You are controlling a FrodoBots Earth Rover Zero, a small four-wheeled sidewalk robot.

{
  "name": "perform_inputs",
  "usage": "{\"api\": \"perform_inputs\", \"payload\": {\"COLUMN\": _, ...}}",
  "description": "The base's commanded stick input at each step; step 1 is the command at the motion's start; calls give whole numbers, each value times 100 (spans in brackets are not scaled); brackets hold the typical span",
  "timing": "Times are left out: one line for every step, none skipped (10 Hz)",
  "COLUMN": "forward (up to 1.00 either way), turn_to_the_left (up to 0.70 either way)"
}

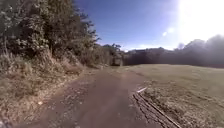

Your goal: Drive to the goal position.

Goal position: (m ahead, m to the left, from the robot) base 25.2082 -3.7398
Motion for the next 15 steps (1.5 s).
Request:
{"api": "perform_inputs", "payload": {"forward": 60, "turn_to_the_left": 0}}
{"api": "perform_inputs", "payload": {"forward": 60, "turn_to_the_left": 0}}
{"api": "perform_inputs", "payload": {"forward": 60, "turn_to_the_left": 0}}
{"api": "perform_inputs", "payload": {"forward": 60, "turn_to_the_left": 0}}
{"api": "perform_inputs", "payload": {"forward": 60, "turn_to_the_left": 0}}
{"api": "perform_inputs", "payload": {"forward": 60, "turn_to_the_left": 0}}
{"api": "perform_inputs", "payload": {"forward": 60, "turn_to_the_left": 0}}
{"api": "perform_inputs", "payload": {"forward": 60, "turn_to_the_left": 0}}
{"api": "perform_inputs", "payload": {"forward": 60, "turn_to_the_left": 0}}
{"api": "perform_inputs", "payload": {"forward": 60, "turn_to_the_left": 0}}
{"api": "perform_inputs", "payload": {"forward": 60, "turn_to_the_left": 0}}
{"api": "perform_inputs", "payload": {"forward": 60, "turn_to_the_left": 0}}
{"api": "perform_inputs", "payload": {"forward": 60, "turn_to_the_left": 0}}
{"api": "perform_inputs", "payload": {"forward": 60, "turn_to_the_left": -3}}
{"api": "perform_inputs", "payload": {"forward": 60, "turn_to_the_left": -10}}
